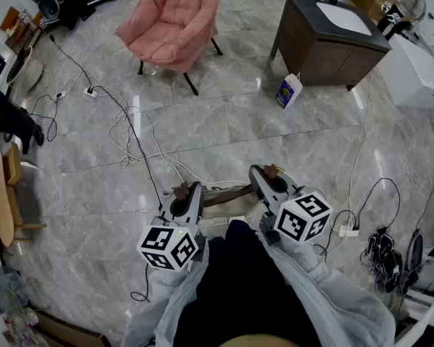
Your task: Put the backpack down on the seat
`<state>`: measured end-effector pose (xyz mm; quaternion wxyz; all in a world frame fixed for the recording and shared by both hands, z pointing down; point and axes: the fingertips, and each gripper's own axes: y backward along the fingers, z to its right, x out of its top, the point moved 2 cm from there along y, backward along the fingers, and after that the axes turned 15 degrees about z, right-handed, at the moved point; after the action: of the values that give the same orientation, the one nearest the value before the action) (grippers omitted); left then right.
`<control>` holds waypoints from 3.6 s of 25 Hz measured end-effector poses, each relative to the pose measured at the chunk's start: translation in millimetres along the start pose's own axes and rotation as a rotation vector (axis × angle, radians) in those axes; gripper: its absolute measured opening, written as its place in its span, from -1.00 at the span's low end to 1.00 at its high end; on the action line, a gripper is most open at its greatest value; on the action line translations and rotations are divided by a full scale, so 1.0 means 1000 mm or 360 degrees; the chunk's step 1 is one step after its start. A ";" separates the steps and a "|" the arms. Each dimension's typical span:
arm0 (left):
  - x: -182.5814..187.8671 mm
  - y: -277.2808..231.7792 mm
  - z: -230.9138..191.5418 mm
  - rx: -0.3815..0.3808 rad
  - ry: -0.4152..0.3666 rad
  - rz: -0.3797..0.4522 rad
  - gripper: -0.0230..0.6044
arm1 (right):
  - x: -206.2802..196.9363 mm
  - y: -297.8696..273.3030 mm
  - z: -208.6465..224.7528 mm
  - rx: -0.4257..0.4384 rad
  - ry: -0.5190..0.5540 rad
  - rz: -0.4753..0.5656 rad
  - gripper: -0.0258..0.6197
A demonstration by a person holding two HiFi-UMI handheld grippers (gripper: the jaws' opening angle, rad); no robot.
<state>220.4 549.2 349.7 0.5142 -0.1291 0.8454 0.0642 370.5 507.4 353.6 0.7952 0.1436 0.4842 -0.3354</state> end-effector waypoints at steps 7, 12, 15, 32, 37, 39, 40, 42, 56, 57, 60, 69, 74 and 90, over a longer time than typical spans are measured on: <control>-0.017 0.098 0.018 -0.0025 0.0095 -0.0107 -0.88 | -0.046 0.071 -0.053 -0.0133 -0.0126 0.0037 -0.90; -0.016 0.152 0.009 0.0000 0.0085 -0.0064 -0.88 | -0.071 0.098 -0.094 -0.0124 -0.0258 0.0147 -0.90; -0.006 0.175 0.005 -0.0004 0.0050 -0.0010 -0.88 | -0.079 0.107 -0.119 -0.0092 -0.0199 0.0186 -0.90; 0.006 0.191 -0.015 0.0040 0.0006 0.0074 -0.88 | -0.082 0.087 -0.145 -0.0013 -0.0096 0.0182 -0.90; 0.012 0.159 -0.032 0.0088 0.0025 0.0082 -0.88 | -0.072 0.044 -0.126 -0.0004 -0.0096 0.0138 -0.90; 0.016 0.144 -0.038 0.0107 0.0037 0.0089 -0.88 | -0.067 0.026 -0.119 0.0036 -0.0079 0.0116 -0.90; 0.018 0.137 -0.041 0.0119 0.0045 0.0093 -0.88 | -0.065 0.018 -0.116 0.0065 -0.0068 0.0106 -0.90; 0.021 0.122 -0.049 0.0143 0.0056 0.0098 -0.88 | -0.060 0.001 -0.111 0.0113 -0.0060 0.0094 -0.90; 0.041 0.006 -0.085 0.0219 0.0049 0.0148 -0.88 | -0.016 -0.095 -0.045 0.0208 -0.0082 0.0057 -0.90; 0.041 -0.001 -0.087 0.0228 0.0059 0.0151 -0.88 | -0.014 -0.099 -0.040 0.0210 -0.0084 0.0051 -0.90; 0.038 -0.018 -0.090 0.0240 0.0085 0.0166 -0.88 | -0.009 -0.109 -0.026 0.0206 -0.0092 0.0043 -0.90; 0.037 -0.049 -0.079 0.0161 0.0114 0.0162 -0.88 | 0.010 -0.110 -0.003 0.0173 -0.0127 0.0134 -0.90; 0.040 -0.069 -0.079 0.0125 0.0130 0.0147 -0.88 | 0.022 -0.116 0.007 0.0161 -0.0182 0.0188 -0.90; 0.089 -0.159 -0.171 0.0186 0.0113 0.0112 -0.88 | 0.040 -0.255 0.026 0.0139 -0.0170 0.0077 -0.90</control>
<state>80.8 342.2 353.5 0.4881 -0.0712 0.8694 0.0282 228.8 289.6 356.6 0.8209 0.1717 0.4223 -0.3440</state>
